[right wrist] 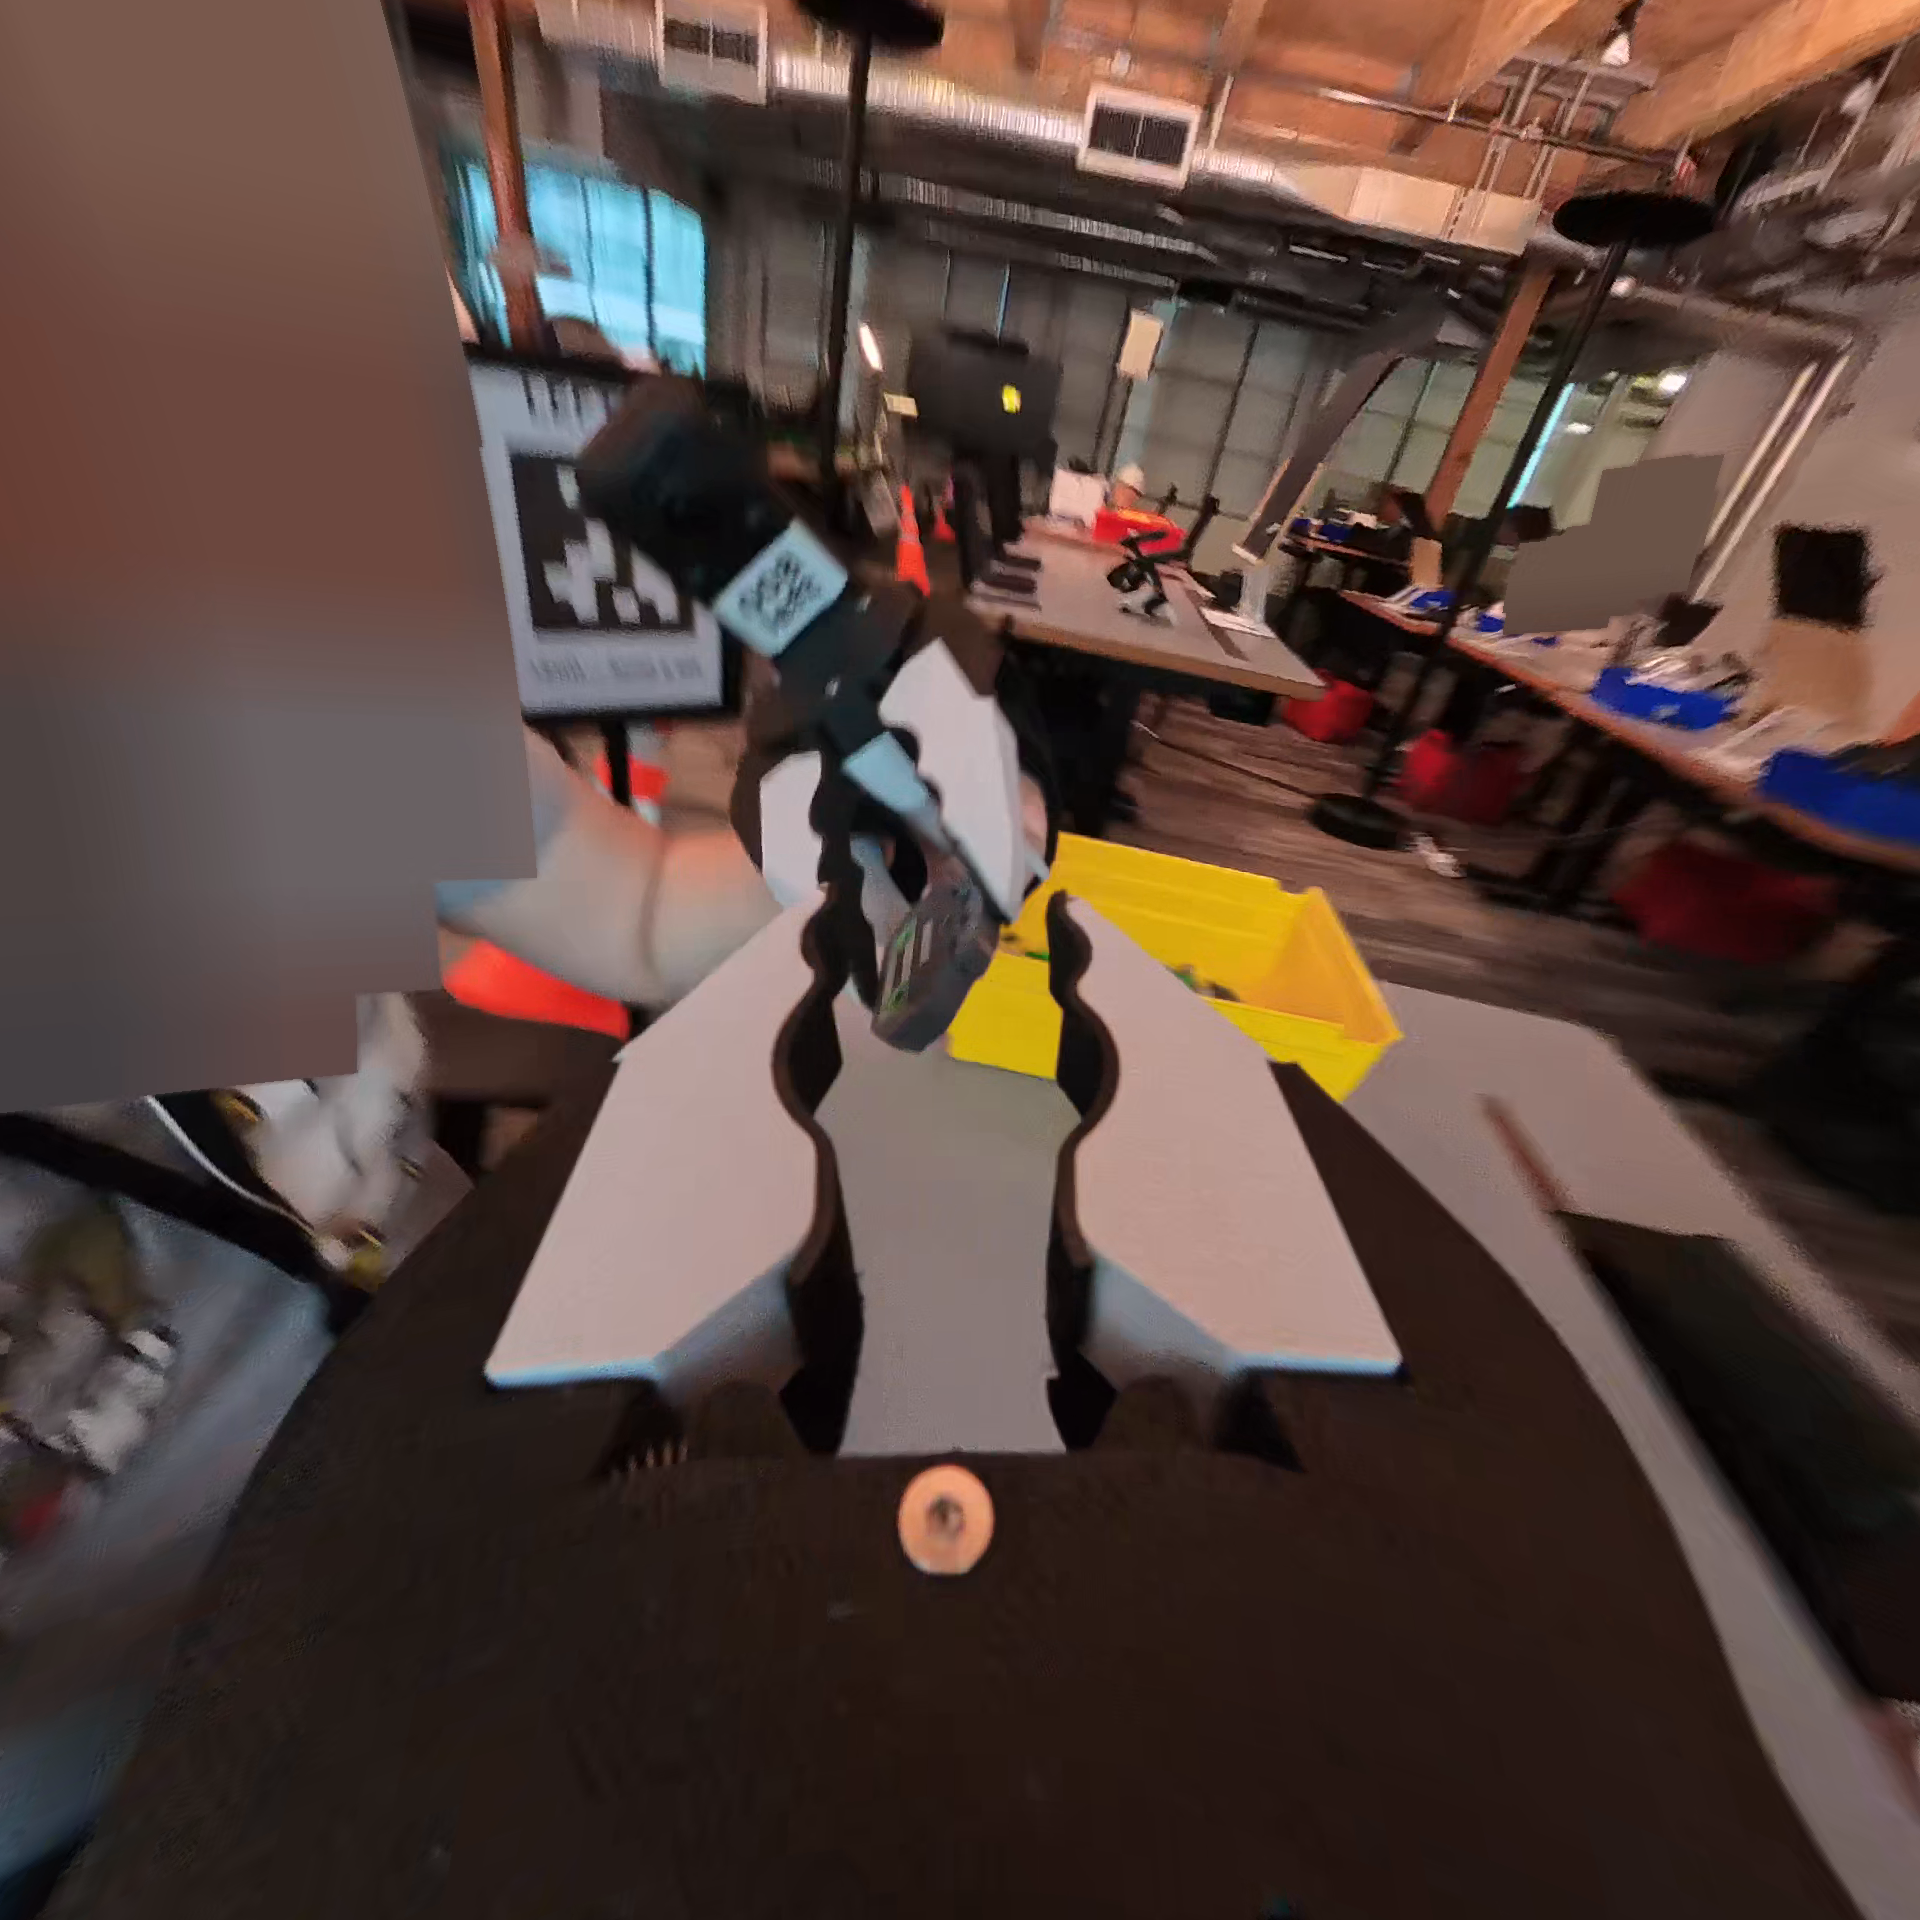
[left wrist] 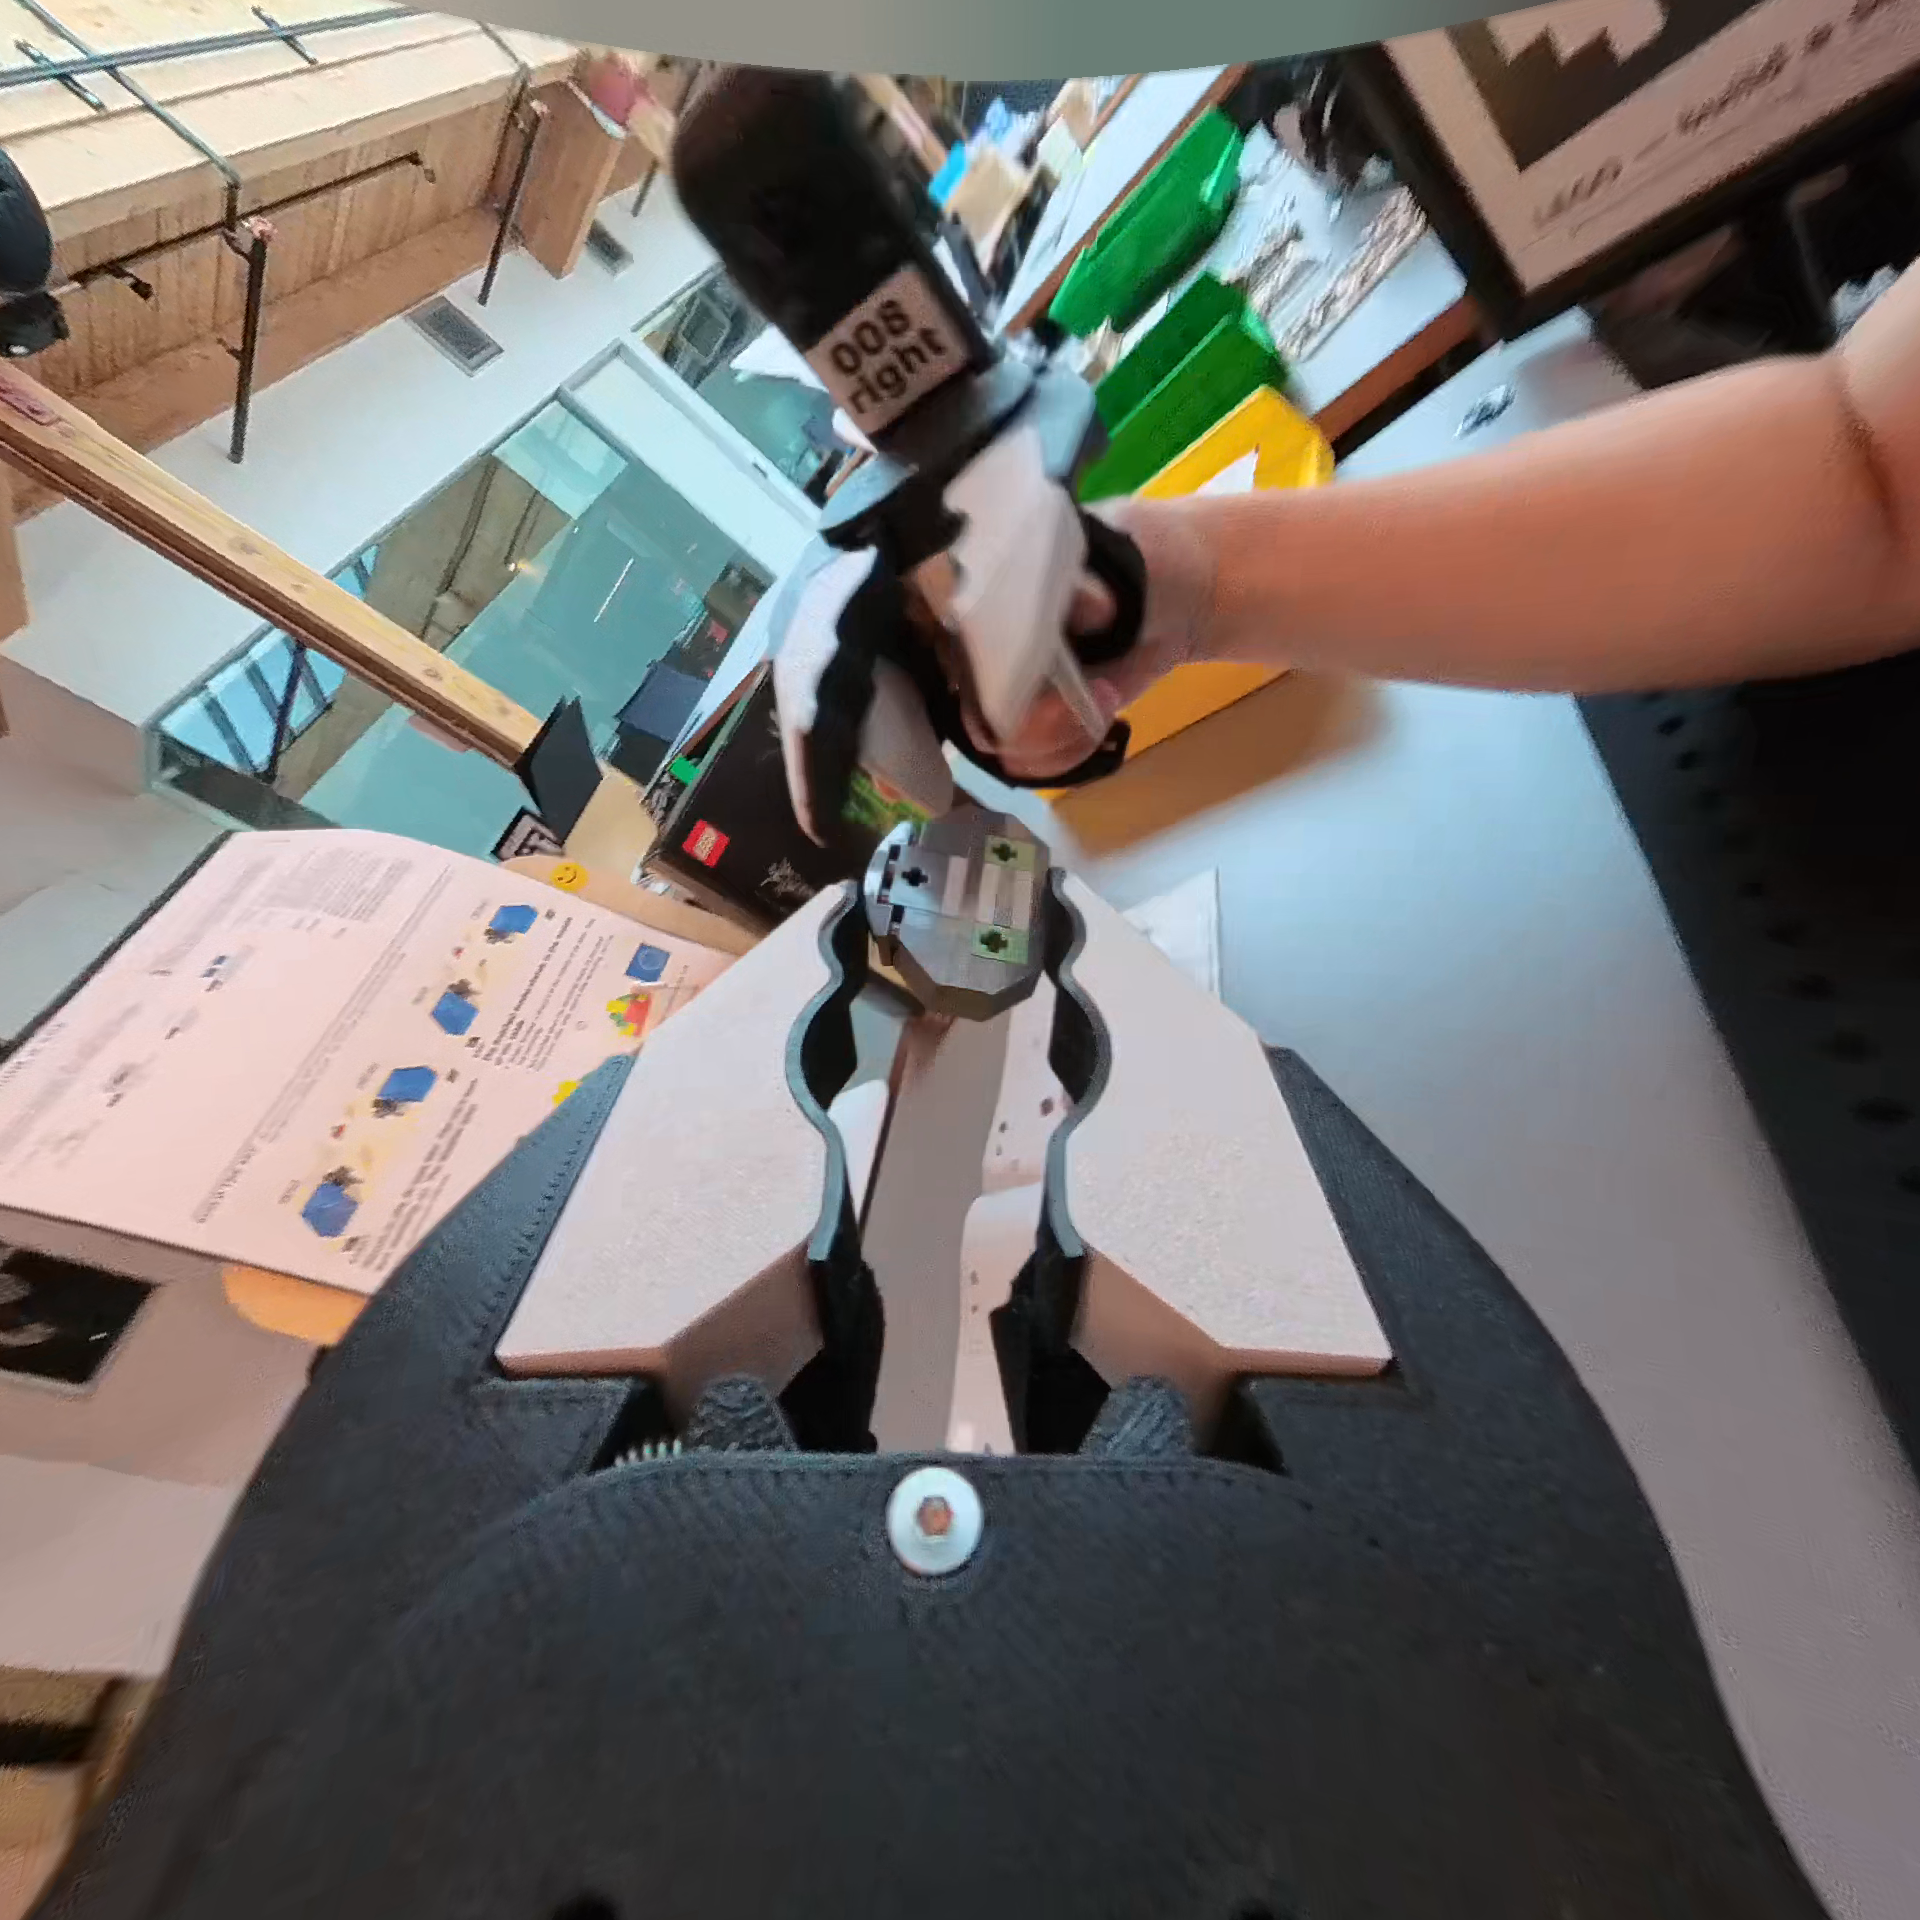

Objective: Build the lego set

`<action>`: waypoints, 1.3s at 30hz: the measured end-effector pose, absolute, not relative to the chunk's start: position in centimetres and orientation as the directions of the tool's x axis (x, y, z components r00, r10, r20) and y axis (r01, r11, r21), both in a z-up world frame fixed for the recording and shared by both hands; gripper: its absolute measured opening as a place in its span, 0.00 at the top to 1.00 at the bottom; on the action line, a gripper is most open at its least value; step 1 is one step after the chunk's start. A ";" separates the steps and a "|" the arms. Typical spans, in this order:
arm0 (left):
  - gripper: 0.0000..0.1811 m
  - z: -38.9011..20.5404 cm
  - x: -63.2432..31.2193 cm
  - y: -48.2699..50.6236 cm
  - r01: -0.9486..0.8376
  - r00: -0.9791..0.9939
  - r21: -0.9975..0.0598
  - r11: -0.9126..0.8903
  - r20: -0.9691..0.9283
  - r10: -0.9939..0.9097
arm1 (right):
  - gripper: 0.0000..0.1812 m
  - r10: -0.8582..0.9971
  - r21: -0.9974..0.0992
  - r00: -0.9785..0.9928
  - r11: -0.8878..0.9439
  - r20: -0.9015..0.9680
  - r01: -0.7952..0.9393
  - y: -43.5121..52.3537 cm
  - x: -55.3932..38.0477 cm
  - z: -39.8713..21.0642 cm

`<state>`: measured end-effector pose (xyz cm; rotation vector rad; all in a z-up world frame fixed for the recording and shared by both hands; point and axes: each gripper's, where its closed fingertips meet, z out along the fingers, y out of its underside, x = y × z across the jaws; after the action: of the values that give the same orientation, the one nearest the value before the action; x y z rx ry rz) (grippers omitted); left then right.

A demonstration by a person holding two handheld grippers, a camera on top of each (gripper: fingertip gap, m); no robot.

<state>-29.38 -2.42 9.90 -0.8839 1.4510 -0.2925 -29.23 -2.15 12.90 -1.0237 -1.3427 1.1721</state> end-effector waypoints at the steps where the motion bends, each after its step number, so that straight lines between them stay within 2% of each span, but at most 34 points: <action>1: 0.83 9.7 -29.3 -2.4 -0.342 0.146 -0.658 0.671 -0.742 -0.654 | 0.80 0.992 -0.997 -0.103 0.065 0.069 -0.039 -1.5 -29.0 13.2; 3: 0.83 9.5 -29.2 -2.5 -0.352 0.142 -0.646 0.678 -0.752 -0.643 | 0.81 0.985 -0.991 -0.114 -0.127 -0.129 0.032 -0.5 -29.3 12.1; 6: 0.82 9.3 -29.3 -2.1 -0.382 0.146 -0.614 0.691 -0.778 -0.611 | 0.82 0.885 -0.904 -0.197 -0.393 -0.421 0.166 -1.0 -30.2 10.0; 8: 0.83 9.2 -29.3 -2.0 -0.395 0.147 -0.603 0.693 -0.786 -0.600 | 0.86 0.810 -0.854 -0.272 -0.481 -0.519 0.198 -1.6 -30.8 9.8; 11: 0.83 8.9 -29.4 -1.3 -0.435 0.157 -0.579 0.689 -0.803 -0.575 | 0.95 0.815 -0.856 -0.263 -0.488 -0.516 0.169 -0.9 -31.6 9.7; 13: 0.83 8.8 -29.6 -0.8 -0.450 0.173 -0.578 0.680 -0.804 -0.569 | 0.97 0.847 -0.881 -0.241 -0.452 -0.474 0.143 -0.5 -31.8 9.7; 16: 0.83 8.7 -29.7 -0.6 -0.452 0.177 -0.586 0.673 -0.798 -0.576 | 0.92 0.864 -0.889 -0.213 -0.432 -0.456 0.153 -0.4 -32.0 9.4; 18: 0.83 8.7 -29.7 -0.5 -0.453 0.182 -0.584 0.674 -0.800 -0.571 | 0.94 0.853 -0.879 -0.217 -0.451 -0.475 0.151 -0.3 -31.9 9.4; 24: 0.83 8.8 -29.4 -0.1 -0.473 0.188 -0.563 0.677 -0.816 -0.547 | 0.86 0.834 -0.870 -0.246 -0.472 -0.494 0.146 -0.3 -31.5 9.7; 27: 0.83 9.3 -29.4 -0.3 -0.464 0.201 -0.549 0.695 -0.830 -0.521 | 0.81 0.886 -0.899 -0.159 -0.417 -0.435 0.132 0.8 -31.3 9.4; 30: 0.82 9.9 -29.3 -0.5 -0.462 0.209 -0.531 0.710 -0.844 -0.494 | 0.86 0.891 -0.916 -0.215 -0.381 -0.401 0.130 -0.3 -31.1 9.9; 32: 0.82 9.8 -29.3 -0.5 -0.469 0.202 -0.518 0.716 -0.851 -0.484 | 0.95 0.896 -0.920 -0.212 -0.366 -0.390 0.144 -0.4 -31.4 9.7; 39: 0.82 10.0 -29.4 -0.4 -0.474 0.225 -0.489 0.732 -0.871 -0.437 | 0.95 0.926 -0.942 -0.183 -0.311 -0.330 0.124 -0.2 -31.5 9.9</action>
<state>-29.43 -0.36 9.98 -0.8172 1.3912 0.0301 -31.53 -0.17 9.86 -1.4205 -1.2582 1.5640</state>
